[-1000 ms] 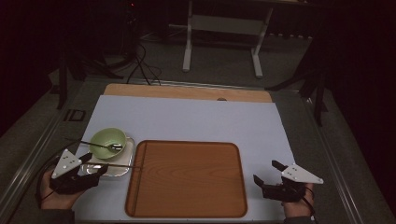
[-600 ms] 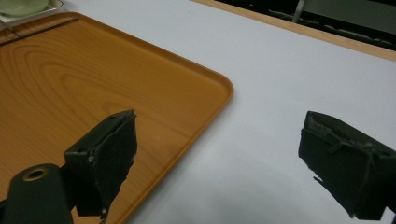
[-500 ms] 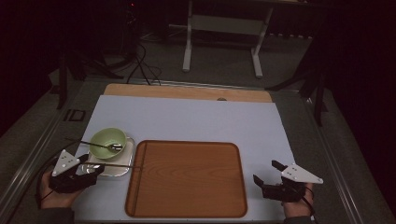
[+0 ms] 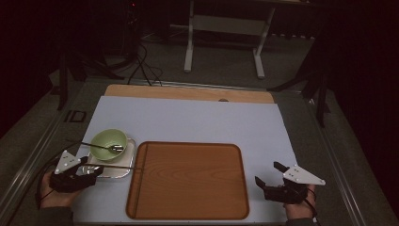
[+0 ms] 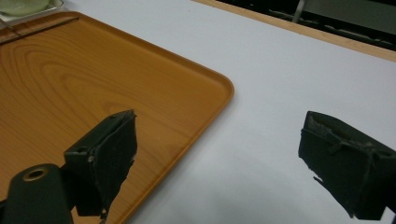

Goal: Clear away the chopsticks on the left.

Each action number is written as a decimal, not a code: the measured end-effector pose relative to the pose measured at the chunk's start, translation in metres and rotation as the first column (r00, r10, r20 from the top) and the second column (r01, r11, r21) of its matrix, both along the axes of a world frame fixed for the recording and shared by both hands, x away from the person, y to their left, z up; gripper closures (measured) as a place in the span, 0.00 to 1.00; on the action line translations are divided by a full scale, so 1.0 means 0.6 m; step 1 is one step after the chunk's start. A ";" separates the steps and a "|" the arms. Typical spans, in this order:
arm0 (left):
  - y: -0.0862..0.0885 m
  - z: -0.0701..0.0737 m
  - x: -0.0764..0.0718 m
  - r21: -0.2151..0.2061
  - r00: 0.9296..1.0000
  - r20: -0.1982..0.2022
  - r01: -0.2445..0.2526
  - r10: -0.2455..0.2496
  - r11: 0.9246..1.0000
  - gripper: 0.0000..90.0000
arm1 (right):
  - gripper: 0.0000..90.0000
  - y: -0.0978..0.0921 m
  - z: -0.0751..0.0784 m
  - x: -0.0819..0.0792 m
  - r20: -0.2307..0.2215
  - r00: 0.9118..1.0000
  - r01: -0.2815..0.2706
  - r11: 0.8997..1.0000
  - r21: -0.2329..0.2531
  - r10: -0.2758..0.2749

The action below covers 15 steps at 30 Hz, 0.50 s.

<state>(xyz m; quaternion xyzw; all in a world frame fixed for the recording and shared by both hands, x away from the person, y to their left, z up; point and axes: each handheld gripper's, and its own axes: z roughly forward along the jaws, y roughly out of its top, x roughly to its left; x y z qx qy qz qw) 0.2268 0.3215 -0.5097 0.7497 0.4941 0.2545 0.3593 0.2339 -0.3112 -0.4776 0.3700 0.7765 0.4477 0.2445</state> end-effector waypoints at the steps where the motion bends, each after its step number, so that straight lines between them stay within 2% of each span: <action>1: 0.000 -0.001 0.002 -0.001 1.000 -0.004 0.001 -0.001 1.000 0.34 | 0.12 0.000 0.000 0.000 0.000 1.000 0.000 1.000 0.000 0.000; 15: 0.001 -0.012 0.017 0.020 0.999 -0.031 0.022 -0.021 1.000 0.33 | 0.12 0.001 0.000 0.000 -0.001 1.000 -0.002 1.000 -0.002 0.002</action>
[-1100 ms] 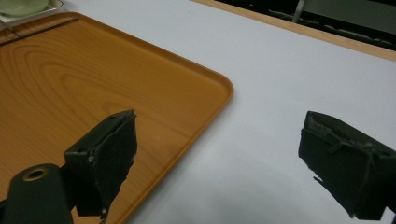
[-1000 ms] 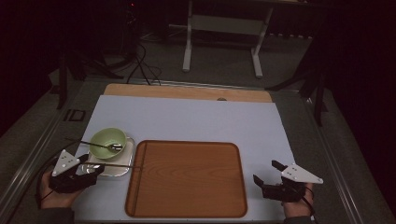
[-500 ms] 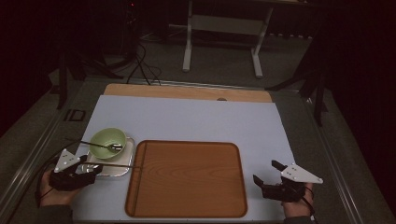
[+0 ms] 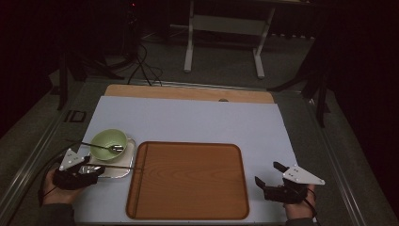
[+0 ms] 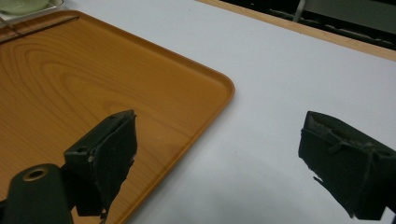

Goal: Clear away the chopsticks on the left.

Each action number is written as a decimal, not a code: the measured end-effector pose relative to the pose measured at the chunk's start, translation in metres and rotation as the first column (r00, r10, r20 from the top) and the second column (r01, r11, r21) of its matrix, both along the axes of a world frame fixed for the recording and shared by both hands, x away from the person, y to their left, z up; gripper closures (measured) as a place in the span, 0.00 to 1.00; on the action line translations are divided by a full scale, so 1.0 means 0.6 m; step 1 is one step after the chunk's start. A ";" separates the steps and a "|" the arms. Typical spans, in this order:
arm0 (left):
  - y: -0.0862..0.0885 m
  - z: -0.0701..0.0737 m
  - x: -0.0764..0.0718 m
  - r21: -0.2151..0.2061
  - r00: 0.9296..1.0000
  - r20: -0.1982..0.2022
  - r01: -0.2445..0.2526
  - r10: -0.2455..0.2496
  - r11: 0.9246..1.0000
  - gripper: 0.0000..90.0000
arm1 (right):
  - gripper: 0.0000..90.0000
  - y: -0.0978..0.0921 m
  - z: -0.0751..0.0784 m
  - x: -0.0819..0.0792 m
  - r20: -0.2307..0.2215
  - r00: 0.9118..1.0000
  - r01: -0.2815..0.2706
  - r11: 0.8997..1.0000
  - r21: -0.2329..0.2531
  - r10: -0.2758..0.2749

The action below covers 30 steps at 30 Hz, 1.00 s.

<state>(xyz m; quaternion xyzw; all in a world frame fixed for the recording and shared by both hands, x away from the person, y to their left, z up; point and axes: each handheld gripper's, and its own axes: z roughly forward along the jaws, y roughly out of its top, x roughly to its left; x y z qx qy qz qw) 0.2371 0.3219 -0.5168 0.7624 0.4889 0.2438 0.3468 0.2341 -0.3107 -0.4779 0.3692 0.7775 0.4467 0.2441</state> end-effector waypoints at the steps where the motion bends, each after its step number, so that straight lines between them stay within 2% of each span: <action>1: -0.001 -0.001 0.001 0.003 1.000 -0.003 0.003 -0.003 1.000 0.33 | 0.12 0.000 0.000 0.000 0.000 1.000 -0.001 1.000 0.000 0.001; 6: -0.004 -0.004 0.004 0.018 1.000 -0.014 0.011 -0.011 1.000 0.34 | 0.12 0.000 0.000 0.000 -0.001 1.000 0.000 1.000 -0.001 0.000; 13: -0.014 -0.011 0.007 0.061 0.999 -0.037 0.040 -0.037 0.997 0.37 | 0.12 0.000 0.000 0.000 -0.003 1.000 -0.002 1.000 -0.002 0.002; 30: -0.027 -0.011 0.003 0.115 0.997 -0.049 0.060 -0.054 0.992 0.56 | 0.12 0.000 0.000 0.001 -0.003 1.000 -0.003 1.000 -0.002 0.003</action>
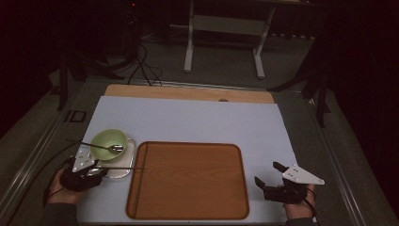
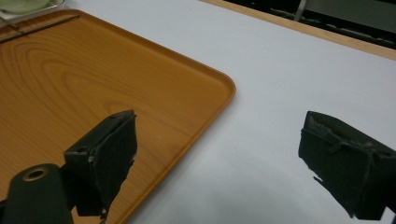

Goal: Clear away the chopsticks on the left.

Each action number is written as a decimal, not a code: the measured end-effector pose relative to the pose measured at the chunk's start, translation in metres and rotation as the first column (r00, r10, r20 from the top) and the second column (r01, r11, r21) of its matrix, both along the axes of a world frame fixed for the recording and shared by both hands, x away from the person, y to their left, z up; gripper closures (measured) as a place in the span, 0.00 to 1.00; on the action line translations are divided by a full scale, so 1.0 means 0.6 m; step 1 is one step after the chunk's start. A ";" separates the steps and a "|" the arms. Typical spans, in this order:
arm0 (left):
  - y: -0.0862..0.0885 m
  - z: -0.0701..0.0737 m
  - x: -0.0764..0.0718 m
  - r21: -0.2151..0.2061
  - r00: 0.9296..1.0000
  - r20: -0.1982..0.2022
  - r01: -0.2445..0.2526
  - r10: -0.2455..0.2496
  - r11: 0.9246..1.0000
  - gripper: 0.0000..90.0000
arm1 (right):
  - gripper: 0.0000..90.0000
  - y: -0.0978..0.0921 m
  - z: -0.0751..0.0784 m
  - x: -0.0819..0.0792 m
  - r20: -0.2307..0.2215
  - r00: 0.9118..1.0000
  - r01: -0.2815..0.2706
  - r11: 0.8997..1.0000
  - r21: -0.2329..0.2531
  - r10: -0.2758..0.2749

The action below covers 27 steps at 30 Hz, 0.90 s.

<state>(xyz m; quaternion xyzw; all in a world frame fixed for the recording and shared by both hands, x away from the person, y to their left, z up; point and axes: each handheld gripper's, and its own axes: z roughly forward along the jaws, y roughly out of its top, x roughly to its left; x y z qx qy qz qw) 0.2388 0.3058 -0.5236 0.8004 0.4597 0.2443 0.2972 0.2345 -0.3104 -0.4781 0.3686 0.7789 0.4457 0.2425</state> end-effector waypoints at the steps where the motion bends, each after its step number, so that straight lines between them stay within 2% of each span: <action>1: -0.001 0.000 -0.001 0.005 1.000 0.001 0.002 -0.002 1.000 0.57 | 0.12 0.000 0.000 0.000 0.000 1.000 0.000 1.000 0.000 0.000; 10: -0.019 0.003 -0.004 0.048 0.999 0.002 0.039 -0.040 0.998 0.67 | 0.12 0.000 0.000 0.000 0.000 1.000 -0.001 1.000 0.000 0.001; 27: -0.043 0.011 -0.005 0.079 0.994 -0.029 0.107 -0.105 0.991 0.89 | 0.12 0.000 -0.001 0.001 -0.002 1.000 -0.002 1.000 0.000 0.002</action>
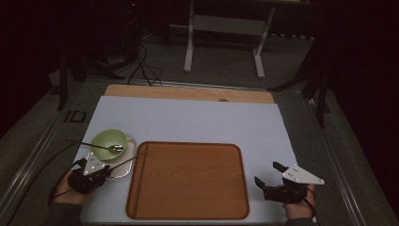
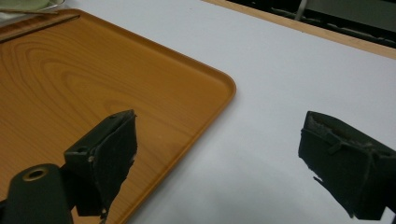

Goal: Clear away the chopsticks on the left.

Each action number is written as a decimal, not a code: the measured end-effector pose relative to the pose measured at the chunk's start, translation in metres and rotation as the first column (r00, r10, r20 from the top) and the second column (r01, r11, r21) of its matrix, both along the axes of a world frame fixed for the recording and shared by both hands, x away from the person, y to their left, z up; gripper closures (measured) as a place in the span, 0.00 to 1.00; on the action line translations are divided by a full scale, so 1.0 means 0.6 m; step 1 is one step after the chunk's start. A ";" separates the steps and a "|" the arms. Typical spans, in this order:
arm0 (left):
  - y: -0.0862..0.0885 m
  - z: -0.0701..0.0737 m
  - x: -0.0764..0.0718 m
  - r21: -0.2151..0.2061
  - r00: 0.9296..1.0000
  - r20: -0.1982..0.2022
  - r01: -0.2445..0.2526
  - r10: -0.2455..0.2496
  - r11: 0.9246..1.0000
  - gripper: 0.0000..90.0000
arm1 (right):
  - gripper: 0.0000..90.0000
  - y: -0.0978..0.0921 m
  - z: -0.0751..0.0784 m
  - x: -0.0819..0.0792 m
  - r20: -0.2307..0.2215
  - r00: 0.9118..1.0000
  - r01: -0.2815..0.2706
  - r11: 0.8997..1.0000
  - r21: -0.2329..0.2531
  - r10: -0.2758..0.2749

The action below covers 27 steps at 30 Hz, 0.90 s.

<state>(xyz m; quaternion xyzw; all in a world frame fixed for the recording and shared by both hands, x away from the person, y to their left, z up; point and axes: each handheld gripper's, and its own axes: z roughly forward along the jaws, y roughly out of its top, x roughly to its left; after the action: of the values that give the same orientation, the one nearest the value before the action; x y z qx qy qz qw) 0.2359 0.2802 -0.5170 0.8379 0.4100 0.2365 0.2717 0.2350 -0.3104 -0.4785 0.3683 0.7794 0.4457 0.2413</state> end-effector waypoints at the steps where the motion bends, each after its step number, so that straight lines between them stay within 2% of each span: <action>1: -0.002 0.000 0.000 0.002 1.000 -0.002 0.001 -0.001 1.000 0.90 | 0.12 0.000 0.000 0.000 0.000 1.000 0.000 1.000 0.000 0.000; 18: -0.030 0.000 0.017 0.008 1.000 -0.025 0.007 -0.007 1.000 0.88 | 0.12 0.000 0.000 0.000 -0.001 1.000 -0.001 1.000 0.000 0.001; 24: -0.038 0.000 0.022 0.022 0.999 -0.038 -0.001 0.002 1.000 0.92 | 0.12 -0.001 0.000 0.000 -0.002 1.000 -0.001 1.000 0.001 0.001; 27: -0.038 0.001 0.023 0.010 0.999 -0.050 -0.010 0.010 1.000 0.94 | 0.12 -0.001 0.000 0.000 -0.003 1.000 0.000 1.000 0.001 0.000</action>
<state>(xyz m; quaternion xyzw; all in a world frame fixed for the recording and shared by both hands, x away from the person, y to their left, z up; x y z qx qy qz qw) 0.2496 0.2574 -0.5166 0.8428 0.4196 0.2191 0.2560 0.2348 -0.3110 -0.4783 0.3687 0.7797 0.4455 0.2401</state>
